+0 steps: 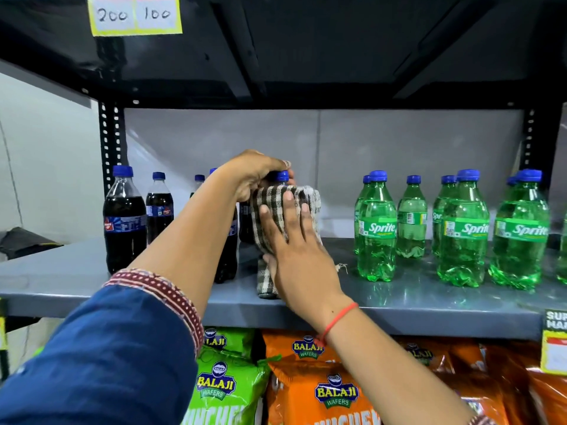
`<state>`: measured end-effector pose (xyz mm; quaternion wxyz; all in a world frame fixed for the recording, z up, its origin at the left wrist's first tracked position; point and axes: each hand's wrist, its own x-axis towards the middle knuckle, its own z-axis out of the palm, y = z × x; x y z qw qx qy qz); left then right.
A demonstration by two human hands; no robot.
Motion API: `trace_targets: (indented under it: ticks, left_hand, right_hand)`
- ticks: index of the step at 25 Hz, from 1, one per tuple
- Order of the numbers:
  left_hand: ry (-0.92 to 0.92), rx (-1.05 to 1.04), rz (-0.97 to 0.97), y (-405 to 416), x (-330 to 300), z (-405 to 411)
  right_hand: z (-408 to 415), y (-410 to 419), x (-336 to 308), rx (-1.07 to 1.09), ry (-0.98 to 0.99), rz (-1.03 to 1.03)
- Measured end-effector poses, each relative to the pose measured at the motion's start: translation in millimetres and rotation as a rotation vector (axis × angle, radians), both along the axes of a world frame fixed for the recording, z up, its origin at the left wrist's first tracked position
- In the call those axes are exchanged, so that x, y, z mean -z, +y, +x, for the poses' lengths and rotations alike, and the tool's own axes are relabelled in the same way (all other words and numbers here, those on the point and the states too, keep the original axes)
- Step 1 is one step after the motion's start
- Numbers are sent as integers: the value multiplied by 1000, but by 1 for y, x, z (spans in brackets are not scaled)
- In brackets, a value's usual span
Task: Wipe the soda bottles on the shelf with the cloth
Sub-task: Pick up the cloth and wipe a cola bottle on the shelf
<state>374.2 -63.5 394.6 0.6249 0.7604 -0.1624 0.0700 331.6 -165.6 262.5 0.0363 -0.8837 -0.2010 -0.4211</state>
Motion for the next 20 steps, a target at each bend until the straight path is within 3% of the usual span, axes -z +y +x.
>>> trace_targets:
  ticks: [13,16,20]
  left_hand:
    - [30,-11,0,-1,0,-6]
    - [31,21,-54,1,1,-3]
    - [-4,17,10,0,0,0]
  right_hand:
    - [4,1,-12,-48,19,111]
    - [0,2,-3,-62,45,77]
    - [-17,-12,4,-40,125,45]
